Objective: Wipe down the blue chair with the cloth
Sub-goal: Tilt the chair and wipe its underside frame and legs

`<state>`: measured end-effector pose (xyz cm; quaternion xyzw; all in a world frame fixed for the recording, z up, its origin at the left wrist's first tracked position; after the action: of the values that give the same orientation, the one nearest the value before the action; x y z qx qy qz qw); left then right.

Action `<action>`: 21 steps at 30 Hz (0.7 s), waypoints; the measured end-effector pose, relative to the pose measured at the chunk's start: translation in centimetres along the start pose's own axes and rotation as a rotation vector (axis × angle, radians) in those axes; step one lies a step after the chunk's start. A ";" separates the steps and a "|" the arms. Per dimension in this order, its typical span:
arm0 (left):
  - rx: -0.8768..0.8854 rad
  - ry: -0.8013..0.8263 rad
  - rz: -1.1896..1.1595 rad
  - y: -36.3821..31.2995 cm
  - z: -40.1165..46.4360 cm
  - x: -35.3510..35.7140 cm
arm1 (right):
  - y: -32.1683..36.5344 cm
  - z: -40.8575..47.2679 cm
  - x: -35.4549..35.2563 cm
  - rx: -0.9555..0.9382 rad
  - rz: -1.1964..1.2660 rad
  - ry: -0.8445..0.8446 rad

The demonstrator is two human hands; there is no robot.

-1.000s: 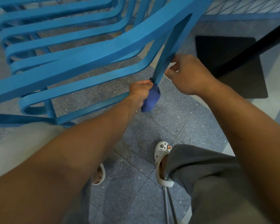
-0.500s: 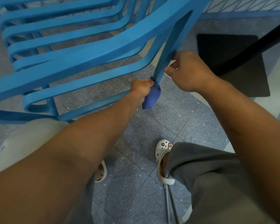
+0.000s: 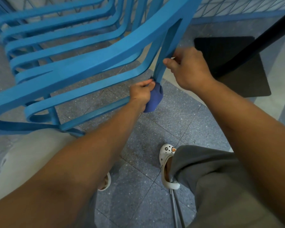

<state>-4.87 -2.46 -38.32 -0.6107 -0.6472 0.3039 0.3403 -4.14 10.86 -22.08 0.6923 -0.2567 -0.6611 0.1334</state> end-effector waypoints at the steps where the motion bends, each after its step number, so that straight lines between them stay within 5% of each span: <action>1: 0.009 -0.006 -0.010 -0.2 0.1 0.0 | 0.0 0.1 0.0 -0.003 -0.002 0.002; 6: 0.161 0.029 0.014 -2.2 -0.6 -0.2 | -0.1 0.3 -0.1 -0.008 0.013 0.001; 13: -0.007 0.073 -0.091 -1.5 -0.1 0.1 | -0.3 0.3 -0.2 -0.015 0.005 0.015; 21: 0.147 0.088 0.004 -3.6 -0.9 -0.4 | -0.3 0.4 -0.2 -0.007 -0.008 0.013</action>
<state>-6.22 -3.18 -34.95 -0.5982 -0.6063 0.3241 0.4116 -4.49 11.28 -22.12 0.6971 -0.2507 -0.6580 0.1347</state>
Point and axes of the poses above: each hand's wrist, its own z-axis towards the middle knuckle, its own x-axis out of the palm, y = z × x, the point moved 5 cm from there along z, towards the middle knuckle, and after that the axes turned 3 degrees about -z, right-handed, at the moved point
